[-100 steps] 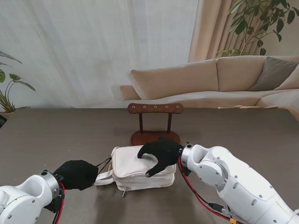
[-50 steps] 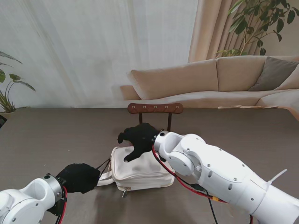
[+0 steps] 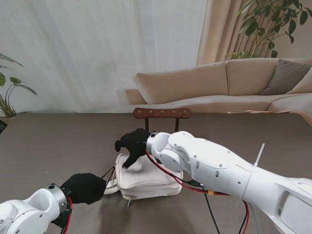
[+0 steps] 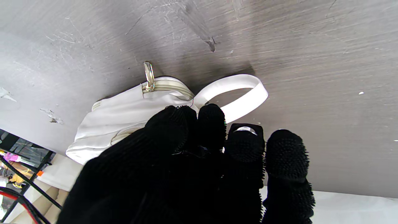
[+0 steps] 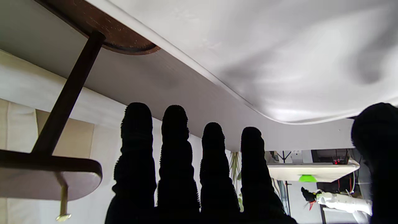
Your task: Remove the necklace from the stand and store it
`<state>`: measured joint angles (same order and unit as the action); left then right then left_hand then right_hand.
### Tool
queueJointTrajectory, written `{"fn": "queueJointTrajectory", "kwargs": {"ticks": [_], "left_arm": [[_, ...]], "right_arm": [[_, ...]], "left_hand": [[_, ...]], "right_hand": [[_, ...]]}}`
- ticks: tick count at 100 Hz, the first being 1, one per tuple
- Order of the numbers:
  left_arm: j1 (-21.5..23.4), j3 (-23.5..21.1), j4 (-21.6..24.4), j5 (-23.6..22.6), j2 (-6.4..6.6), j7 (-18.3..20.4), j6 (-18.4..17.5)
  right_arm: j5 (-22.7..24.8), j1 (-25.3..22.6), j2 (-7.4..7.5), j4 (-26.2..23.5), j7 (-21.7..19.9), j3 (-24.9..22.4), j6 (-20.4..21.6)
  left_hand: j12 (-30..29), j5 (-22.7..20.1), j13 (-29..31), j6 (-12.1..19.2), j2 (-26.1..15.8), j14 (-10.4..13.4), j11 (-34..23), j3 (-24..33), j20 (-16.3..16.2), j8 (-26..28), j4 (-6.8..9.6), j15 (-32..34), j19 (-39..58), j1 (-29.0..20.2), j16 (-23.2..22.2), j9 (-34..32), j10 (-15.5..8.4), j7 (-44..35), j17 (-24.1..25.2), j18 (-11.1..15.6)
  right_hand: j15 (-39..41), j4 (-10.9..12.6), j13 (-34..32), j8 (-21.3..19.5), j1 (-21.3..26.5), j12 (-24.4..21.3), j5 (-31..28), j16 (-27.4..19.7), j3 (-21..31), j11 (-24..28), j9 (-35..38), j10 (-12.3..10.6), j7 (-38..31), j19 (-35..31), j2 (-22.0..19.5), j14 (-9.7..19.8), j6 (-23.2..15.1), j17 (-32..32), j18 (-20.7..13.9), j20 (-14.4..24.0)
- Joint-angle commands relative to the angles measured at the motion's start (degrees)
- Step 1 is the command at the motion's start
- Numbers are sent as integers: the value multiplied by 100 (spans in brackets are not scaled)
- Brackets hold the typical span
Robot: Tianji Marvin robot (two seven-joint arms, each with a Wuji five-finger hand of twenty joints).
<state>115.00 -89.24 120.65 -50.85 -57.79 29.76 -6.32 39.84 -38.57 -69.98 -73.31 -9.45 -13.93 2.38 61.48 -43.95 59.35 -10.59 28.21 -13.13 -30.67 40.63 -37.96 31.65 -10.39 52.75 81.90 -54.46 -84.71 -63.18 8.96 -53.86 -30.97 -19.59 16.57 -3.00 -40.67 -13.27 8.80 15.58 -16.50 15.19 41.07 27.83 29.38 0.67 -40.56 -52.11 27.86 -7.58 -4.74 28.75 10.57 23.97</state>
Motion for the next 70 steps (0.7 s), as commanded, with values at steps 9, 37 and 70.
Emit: {"fn": "queueJointTrajectory", "kwargs": {"ticks": [9, 37, 70], "left_arm": [[66, 18, 5, -17, -25, 97, 30], [152, 1, 49, -52, -37, 45, 79], [224, -75, 124, -86, -40, 90, 96]], "right_arm": [[-220, 172, -249, 340, -189, 219, 184], [-333, 176, -528, 769, -23, 440, 394], [-272, 159, -904, 1487, 474, 583, 645]], "left_hand": [[67, -194, 92, 291, -82, 82, -90, 127, 16, 21, -86, 17, 89, -171, -31, -201, 203, -290, 21, 28], [68, -190, 89, 300, -93, 73, -90, 132, 13, 23, -91, 18, 89, -190, -34, -202, 208, -292, 30, 19], [71, -183, 88, 300, -99, 77, -90, 116, 9, 17, -92, 19, 91, -196, -36, -195, 209, -281, 29, 17]], "right_hand": [[11, -108, 109, -36, -270, 108, 216, 54, 24, 101, -245, 121, -79, -204, 251, 33, 25, -1506, -105, 61], [303, -311, -313, -663, -478, 166, -1295, 161, -5, 294, 472, -50, -1072, -315, 221, 231, -107, -1416, -181, 20], [1184, -128, -1534, -1573, 1363, 907, -2981, 766, -420, 841, 2208, -458, -1656, -1023, 1066, 645, -907, -742, -354, 1]]}}
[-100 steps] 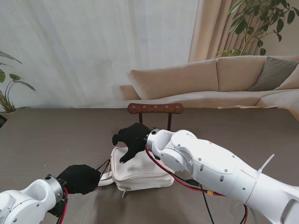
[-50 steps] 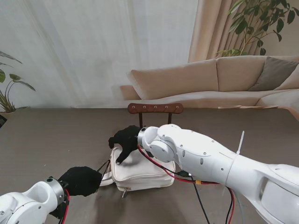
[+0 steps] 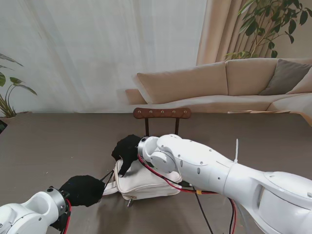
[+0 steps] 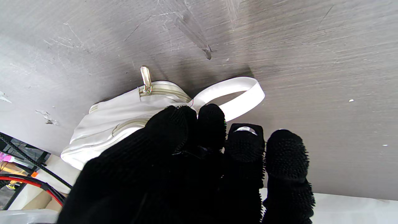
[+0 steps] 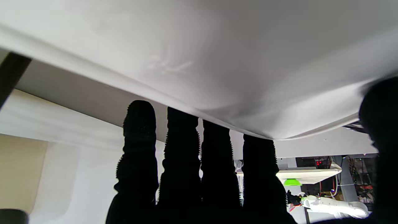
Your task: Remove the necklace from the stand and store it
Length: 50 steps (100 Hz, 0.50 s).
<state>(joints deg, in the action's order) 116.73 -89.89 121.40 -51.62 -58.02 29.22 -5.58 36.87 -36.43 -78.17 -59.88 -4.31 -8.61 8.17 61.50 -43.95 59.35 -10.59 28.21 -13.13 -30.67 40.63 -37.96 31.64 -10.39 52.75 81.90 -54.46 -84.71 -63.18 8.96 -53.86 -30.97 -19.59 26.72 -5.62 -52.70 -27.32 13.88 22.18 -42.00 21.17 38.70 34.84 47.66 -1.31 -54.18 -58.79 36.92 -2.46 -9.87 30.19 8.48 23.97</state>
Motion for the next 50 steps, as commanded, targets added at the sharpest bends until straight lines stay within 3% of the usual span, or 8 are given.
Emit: {"fn": "queueJointTrajectory", "kwargs": {"ticks": [1, 6, 8, 11, 13, 15, 27, 50], "left_arm": [[52, -11, 51, -10, -16, 146, 24], [57, -15, 59, -16, -15, 162, 31], [57, -16, 62, -19, -15, 167, 33], [57, -17, 65, -21, -14, 174, 37], [57, -18, 66, -21, -14, 177, 38], [55, -18, 67, -21, -13, 182, 39], [36, -19, 61, -20, -8, 214, 27], [-24, 30, 45, 26, 11, 295, -12]], "right_arm": [[21, -55, -96, 166, -28, 53, 75], [5, -51, -154, 299, 41, 65, 141], [1, -47, -178, 355, 71, 71, 172], [-4, -42, -214, 435, 119, 78, 217], [-10, -40, -238, 489, 151, 80, 248], [-17, -37, -260, 536, 179, 82, 278], [-149, 10, -339, 714, 157, 82, 402], [-396, 167, -435, 1018, -48, 97, 496]], "left_hand": [[69, -182, 88, 300, -101, 77, -90, 116, 9, 17, -91, 19, 91, -197, -36, -195, 210, -280, 27, 16], [68, -183, 88, 304, -99, 77, -89, 114, 9, 17, -91, 19, 91, -196, -36, -195, 207, -280, 27, 15], [68, -185, 89, 305, -96, 75, -91, 114, 9, 18, -90, 19, 91, -198, -36, -200, 204, -281, 27, 15], [67, -187, 88, 291, -99, 76, -89, 113, 8, 15, -90, 19, 91, -194, -36, -199, 206, -278, 27, 15], [66, -185, 87, 297, -101, 76, -89, 112, 8, 14, -90, 19, 91, -193, -36, -199, 206, -277, 27, 15], [66, -185, 87, 301, -101, 76, -88, 114, 8, 15, -89, 19, 91, -197, -36, -197, 211, -278, 27, 15], [66, -182, 88, 306, -105, 79, -90, 107, 8, 17, -90, 20, 91, -195, -37, -196, 202, -281, 26, 15], [64, -180, 87, 307, -104, 83, -92, 102, 8, 17, -89, 21, 89, -195, -38, -194, 205, -282, 27, 14]], "right_hand": [[197, 105, -380, 7, 987, 304, -472, 202, -312, 132, 456, -277, -373, -396, 160, 157, -446, -848, -157, -7], [388, 4, -632, 610, 1478, 465, -661, 338, -397, 168, 845, -365, -831, -594, 290, 269, -751, -634, -195, 18], [467, -354, -738, 865, 1446, 522, -658, 389, 554, 183, 991, -393, -1135, -673, 594, 312, -929, -539, -212, 36], [590, -1330, -917, 944, 964, 593, -866, 459, 2821, 213, 1251, -447, -1321, -811, 1443, 380, -1025, -363, -239, 79], [656, -1622, -1025, 939, 870, 669, -1025, 493, 3477, 208, 1428, -465, -1389, -890, 1682, 412, -1062, -258, -256, 103], [730, -1745, -1160, 924, 879, 734, -1148, 528, 3793, 167, 1636, -478, -1446, -974, 1842, 441, -1010, -130, -301, 124], [1069, -1709, -1686, 670, 1037, 1086, -1370, 728, 4288, 98, 2164, -410, -1628, -1309, 2263, 411, -842, 396, -458, 234], [1804, -1416, -2180, -202, 1111, 1770, -1304, 1191, 4668, 412, 2348, -200, -1731, -1567, 2136, 346, -633, 934, -765, 491]]}}
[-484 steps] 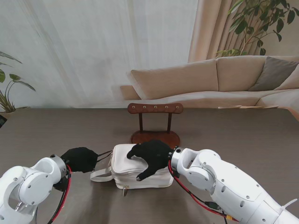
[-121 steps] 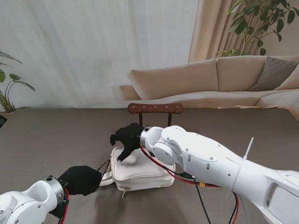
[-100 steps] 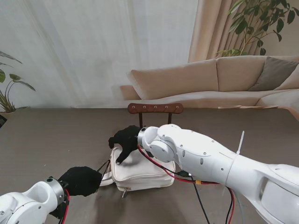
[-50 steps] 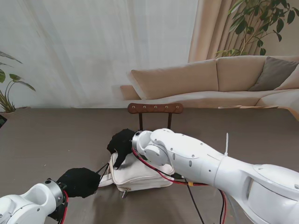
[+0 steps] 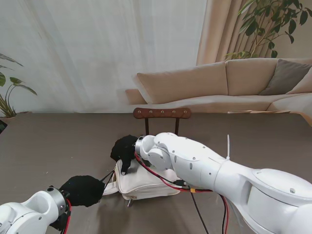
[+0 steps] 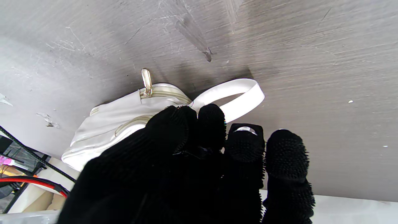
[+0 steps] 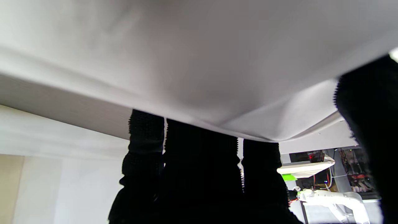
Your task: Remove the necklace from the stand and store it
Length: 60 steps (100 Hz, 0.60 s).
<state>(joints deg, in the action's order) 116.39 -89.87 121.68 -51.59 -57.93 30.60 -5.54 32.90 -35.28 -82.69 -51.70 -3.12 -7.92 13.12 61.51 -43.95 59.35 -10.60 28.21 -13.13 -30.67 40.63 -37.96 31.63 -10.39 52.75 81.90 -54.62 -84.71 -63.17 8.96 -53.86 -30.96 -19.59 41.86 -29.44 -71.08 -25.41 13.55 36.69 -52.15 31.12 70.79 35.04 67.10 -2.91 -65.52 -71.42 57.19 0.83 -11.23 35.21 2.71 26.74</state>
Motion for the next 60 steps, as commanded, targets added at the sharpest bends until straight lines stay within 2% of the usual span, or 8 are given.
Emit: {"fn": "queueJointTrajectory", "kwargs": {"ticks": [1, 32, 46, 60], "left_arm": [[8, 32, 17, 24, 2, 161, -15], [107, 199, 102, -7, 23, 301, 108], [324, 215, 236, -83, 18, 355, 249], [693, 179, 504, -226, 3, 415, 410]], "right_arm": [[-8, 60, 12, 217, -178, 30, 4], [-298, 375, -261, 982, -473, 140, 167], [-411, 467, -371, 1270, -550, 150, 168], [-413, 541, -496, 1605, -525, 204, 259]], "left_hand": [[64, -181, 87, 309, -105, 83, -92, 103, 8, 19, -88, 21, 89, -182, -38, -195, 204, -283, 26, 14], [68, -178, 53, 319, -108, 81, -92, 99, 7, 20, -88, 15, 83, -182, -42, -185, 191, -288, 76, 49], [70, -174, 45, 319, -109, 83, -88, 97, 5, 15, -87, 11, 82, -187, -44, -179, 197, -284, 80, 51], [72, -177, 40, 323, -111, 64, -86, 88, 8, 3, -82, -6, 68, -195, -40, -178, 207, -275, 101, 56]], "right_hand": [[331, 978, -356, -443, 1149, 359, -276, 223, 1472, 414, 397, -32, -605, -311, 93, 14, -486, 456, -194, 231], [1358, 1155, -459, -1119, 1098, 950, 67, 746, 1367, 840, 382, 47, -686, -415, -673, 132, -352, 853, -227, 594], [1723, 1164, -467, -1215, 1093, 1074, 156, 861, 1339, 1001, 442, 37, -721, -492, -762, 168, -330, 955, -197, 710], [1766, 1161, -464, -1235, 1088, 1091, 170, 858, 1339, 1017, 450, 22, -725, -485, -771, 205, -351, 972, -209, 737]]}}
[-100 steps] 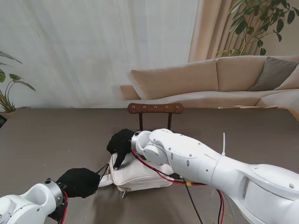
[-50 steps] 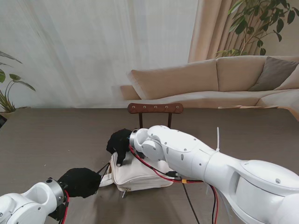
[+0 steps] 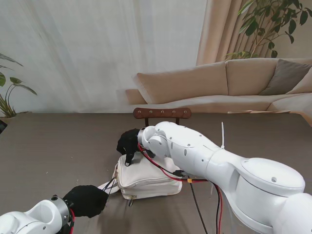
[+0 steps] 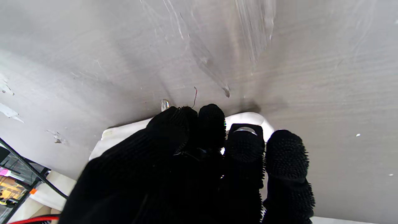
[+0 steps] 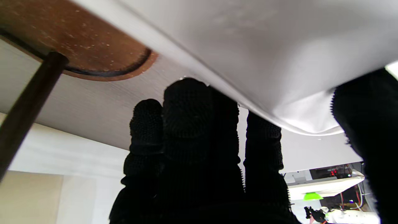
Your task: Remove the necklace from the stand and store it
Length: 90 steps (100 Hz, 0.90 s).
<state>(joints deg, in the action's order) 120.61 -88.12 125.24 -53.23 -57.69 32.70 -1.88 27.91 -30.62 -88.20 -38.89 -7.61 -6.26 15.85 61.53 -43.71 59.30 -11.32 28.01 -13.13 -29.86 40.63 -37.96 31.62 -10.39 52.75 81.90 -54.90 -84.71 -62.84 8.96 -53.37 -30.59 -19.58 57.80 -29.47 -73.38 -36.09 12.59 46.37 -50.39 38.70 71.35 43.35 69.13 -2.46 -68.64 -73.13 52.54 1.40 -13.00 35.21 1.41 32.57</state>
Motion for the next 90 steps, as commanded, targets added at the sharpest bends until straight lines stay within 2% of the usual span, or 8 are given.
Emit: {"fn": "queueJointTrajectory", "kwargs": {"ticks": [1, 13, 33, 67, 90], "left_arm": [[302, -2, 173, -74, -23, 209, 55], [732, -91, 512, -232, -55, 218, 205], [1391, -283, 996, -596, -130, 150, 373], [1970, -345, 1151, -1121, -256, -581, 461], [2447, -436, 1239, -1394, -353, -1244, 580]], "right_arm": [[84, 79, 43, 350, -75, 43, -9], [44, 111, -112, 683, -62, 91, 60], [12, 119, -269, 991, -25, 134, 119], [16, 113, -461, 1332, 62, 206, 195], [51, 113, -450, 1329, 97, 218, 145]], "left_hand": [[70, -201, 45, 392, -92, 64, -166, 87, 8, 2, -81, -7, 68, -168, -40, -211, 207, -322, 64, 56], [71, -203, 43, 406, -96, 63, -164, 76, 8, -1, -77, -11, 60, -176, -41, -209, 201, -319, 73, 54], [71, -202, 39, 425, -102, 78, -158, 62, 6, -4, -72, -17, 59, -181, -41, -202, 195, -315, 72, 54], [74, -208, 32, 458, -101, 86, -155, 47, 4, 0, -69, -23, 56, -174, -42, -210, 169, -317, 72, 60], [73, -211, 38, 440, -94, 89, -152, 61, 3, -1, -66, -24, 54, -182, -42, -215, 179, -317, 71, 66]], "right_hand": [[182, 1161, -232, -170, 1183, 125, -5, 103, 1280, 187, 247, -21, -413, -311, -308, 123, -178, 973, -80, 156], [199, 1146, -227, -182, 1184, 130, 9, 87, 1255, 188, 247, -20, -404, -298, -328, 160, -182, 985, -76, 185], [184, 1142, -224, -180, 1182, 129, 20, 68, 1238, 180, 234, -23, -401, -288, -346, 125, -189, 984, -82, 198], [157, 1125, -226, -173, 1176, 119, 63, 41, 1203, 166, 200, -19, -398, -268, -384, 158, -193, 986, -112, 215], [173, 1114, -231, -168, 1166, 110, 89, 39, 1203, 177, 188, -20, -415, -266, -390, 167, -196, 1006, -124, 229]]}}
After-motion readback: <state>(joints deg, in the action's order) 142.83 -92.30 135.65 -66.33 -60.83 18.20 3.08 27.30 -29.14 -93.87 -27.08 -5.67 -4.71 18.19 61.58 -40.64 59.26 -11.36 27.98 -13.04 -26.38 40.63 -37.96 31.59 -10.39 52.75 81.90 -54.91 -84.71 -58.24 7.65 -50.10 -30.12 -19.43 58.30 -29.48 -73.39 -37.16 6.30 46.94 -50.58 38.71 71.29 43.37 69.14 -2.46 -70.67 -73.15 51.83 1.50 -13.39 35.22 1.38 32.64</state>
